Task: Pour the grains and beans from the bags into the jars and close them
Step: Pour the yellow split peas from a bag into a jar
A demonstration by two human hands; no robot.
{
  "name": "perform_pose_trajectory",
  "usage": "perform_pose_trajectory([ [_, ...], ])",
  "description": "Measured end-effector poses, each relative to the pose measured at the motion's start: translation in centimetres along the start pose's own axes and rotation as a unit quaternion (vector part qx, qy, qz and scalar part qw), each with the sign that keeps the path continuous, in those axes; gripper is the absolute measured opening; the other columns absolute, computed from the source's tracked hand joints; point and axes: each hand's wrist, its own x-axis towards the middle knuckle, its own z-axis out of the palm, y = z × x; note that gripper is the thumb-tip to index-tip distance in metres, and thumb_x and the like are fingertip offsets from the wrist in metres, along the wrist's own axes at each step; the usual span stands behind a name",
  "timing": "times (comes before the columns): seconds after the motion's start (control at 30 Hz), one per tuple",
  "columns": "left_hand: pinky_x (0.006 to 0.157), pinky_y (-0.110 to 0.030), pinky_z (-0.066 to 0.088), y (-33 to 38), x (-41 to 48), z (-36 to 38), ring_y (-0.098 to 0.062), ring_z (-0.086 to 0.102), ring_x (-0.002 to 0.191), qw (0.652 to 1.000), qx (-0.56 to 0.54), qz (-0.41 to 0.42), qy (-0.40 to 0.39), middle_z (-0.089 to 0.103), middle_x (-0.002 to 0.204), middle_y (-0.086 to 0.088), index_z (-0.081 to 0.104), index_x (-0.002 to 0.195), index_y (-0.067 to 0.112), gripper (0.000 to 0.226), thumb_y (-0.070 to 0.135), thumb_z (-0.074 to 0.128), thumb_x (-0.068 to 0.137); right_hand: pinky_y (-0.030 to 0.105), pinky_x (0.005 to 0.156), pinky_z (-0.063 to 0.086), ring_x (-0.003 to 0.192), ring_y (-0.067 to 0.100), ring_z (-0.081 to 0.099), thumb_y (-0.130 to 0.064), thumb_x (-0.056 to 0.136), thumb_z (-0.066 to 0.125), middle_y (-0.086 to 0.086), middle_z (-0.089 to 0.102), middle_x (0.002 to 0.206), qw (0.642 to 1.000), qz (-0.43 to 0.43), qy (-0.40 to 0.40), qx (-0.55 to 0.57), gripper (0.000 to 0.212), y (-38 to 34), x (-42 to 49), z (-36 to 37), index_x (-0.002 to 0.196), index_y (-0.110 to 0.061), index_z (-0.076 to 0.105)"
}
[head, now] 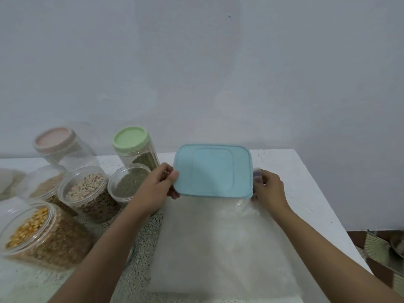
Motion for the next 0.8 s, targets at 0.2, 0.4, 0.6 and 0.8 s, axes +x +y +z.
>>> perform_pose_trajectory([
  [0.2, 0.060, -0.030, 0.053, -3.1, -0.2, 2.0, -0.022, 0.062, 0.061, 0.999, -0.004, -0.044, 0.005, 0.062, 0.077, -0.017, 0.051, 0.091, 0.002, 0.020, 0.013, 0.049, 0.107, 0.031, 0.059, 0.058, 0.065, 0.023, 0.071, -0.018, 0.094, 0.071, 0.008, 0.074, 0.077, 1.000, 0.005, 0.002, -0.025, 0.010, 0.5, 0.0, -0.9, 0.085, -0.013, 0.071],
  [0.4, 0.063, -0.036, 0.053, -4.6, -0.8, 2.4, -0.015, 0.063, 0.055, 0.990, 0.125, -0.026, 0.063, 0.067, 0.064, -0.007, 0.058, 0.090, 0.016, 0.021, 0.029, 0.053, 0.105, 0.034, 0.077, 0.061, 0.089, 0.013, 0.072, -0.025, 0.097, 0.067, -0.005, 0.074, 0.096, 0.999, -0.009, 0.029, 0.032, 0.002, 0.2, -1.0, -2.3, 0.097, -0.027, 0.067],
  [0.6, 0.060, -0.024, 0.048, -3.3, -2.7, 2.7, -0.006, 0.061, 0.053, 0.984, 0.165, -0.004, 0.063, 0.072, 0.075, -0.001, 0.054, 0.118, 0.029, 0.021, 0.043, 0.048, 0.104, 0.009, 0.079, 0.046, 0.098, -0.005, 0.064, -0.012, 0.096, 0.064, -0.013, 0.071, 0.102, 0.995, -0.078, 0.035, 0.046, 0.012, -2.5, -2.8, -3.9, 0.100, -0.022, 0.067],
  [0.8, 0.061, -0.031, 0.052, 0.3, -5.5, 1.4, -0.019, 0.063, 0.057, 0.984, 0.123, 0.076, 0.107, 0.071, 0.077, 0.002, 0.066, 0.095, 0.031, 0.017, 0.036, 0.053, 0.103, 0.031, 0.071, 0.055, 0.071, 0.014, 0.069, -0.004, 0.095, 0.062, 0.005, 0.073, 0.078, 0.986, -0.077, -0.094, 0.115, 0.008, -7.0, -3.8, -2.4, 0.093, -0.011, 0.066],
])
